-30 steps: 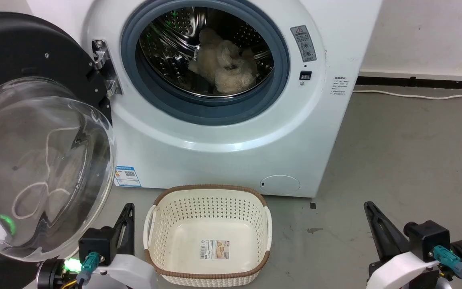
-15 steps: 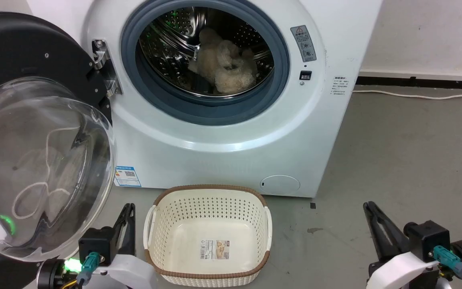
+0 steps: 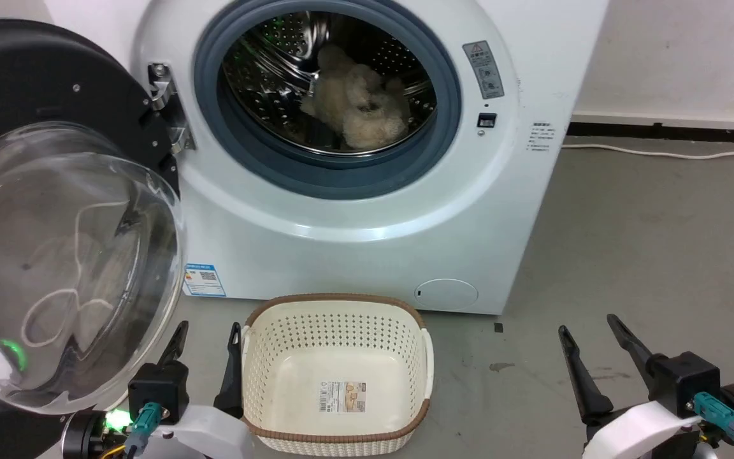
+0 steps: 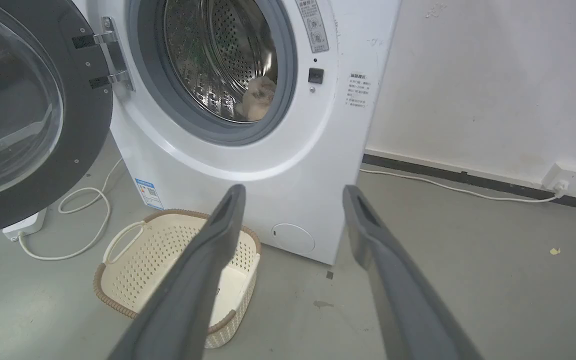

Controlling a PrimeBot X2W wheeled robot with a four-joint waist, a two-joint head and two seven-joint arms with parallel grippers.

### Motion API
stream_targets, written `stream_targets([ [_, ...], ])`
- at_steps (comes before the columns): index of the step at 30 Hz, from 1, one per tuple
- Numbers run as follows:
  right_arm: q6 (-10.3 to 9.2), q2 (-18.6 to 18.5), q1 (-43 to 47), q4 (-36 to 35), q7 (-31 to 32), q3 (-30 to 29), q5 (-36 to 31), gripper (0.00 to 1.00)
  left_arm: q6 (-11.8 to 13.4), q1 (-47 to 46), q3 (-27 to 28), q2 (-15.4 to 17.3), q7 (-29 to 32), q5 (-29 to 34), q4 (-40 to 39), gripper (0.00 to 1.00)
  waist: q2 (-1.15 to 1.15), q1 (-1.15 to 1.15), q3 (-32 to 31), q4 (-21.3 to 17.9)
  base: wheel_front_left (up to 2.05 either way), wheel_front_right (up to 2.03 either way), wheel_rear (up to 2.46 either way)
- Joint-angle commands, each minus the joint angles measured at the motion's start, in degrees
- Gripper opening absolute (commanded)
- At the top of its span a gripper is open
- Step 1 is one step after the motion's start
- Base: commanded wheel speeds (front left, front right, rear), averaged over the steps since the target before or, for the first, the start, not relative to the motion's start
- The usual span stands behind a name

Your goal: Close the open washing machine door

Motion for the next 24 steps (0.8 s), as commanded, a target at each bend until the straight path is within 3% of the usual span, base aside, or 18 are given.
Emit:
stream_targets([
  [1, 0.0, -0.1, 0.5, 0.1, -0.7, -0.1, 0.7, 1.0, 0.0, 0.0, -0.1, 0.0, -0.6, -0.2, -0.1, 1.0, 0.0, 0.0, -0.1, 0.2, 0.0, 0.0, 0.0],
  [24, 0.01, -0.3, 0.2, 1.3, -3.5, 2.8, 2.4, 1.0, 0.0, 1.3, -0.4, 0.4, -3.4, -0.5, -1.1, 1.0, 0.0, 0.0, -0.5, 7.6, 0.0, 0.0, 0.0],
])
